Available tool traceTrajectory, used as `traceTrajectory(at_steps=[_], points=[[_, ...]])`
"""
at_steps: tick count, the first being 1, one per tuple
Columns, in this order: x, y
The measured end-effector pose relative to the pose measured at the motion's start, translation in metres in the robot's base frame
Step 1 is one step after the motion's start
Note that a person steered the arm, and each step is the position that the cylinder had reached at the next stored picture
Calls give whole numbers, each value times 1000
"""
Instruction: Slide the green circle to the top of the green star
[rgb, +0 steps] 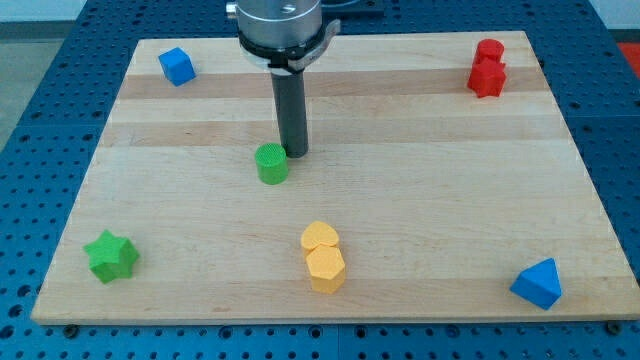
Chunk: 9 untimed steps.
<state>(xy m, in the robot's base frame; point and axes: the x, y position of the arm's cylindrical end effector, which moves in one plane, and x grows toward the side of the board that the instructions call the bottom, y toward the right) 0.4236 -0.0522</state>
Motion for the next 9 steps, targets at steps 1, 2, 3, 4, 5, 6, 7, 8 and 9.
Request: traceTrajectory(at_steps=[1,2,3,4,5,6,7,8,9], points=[[22,-18],[48,-40],[69,-60],[90,-80],[107,-95],[107,-83],[107,-82],[107,-94],[101,-94]])
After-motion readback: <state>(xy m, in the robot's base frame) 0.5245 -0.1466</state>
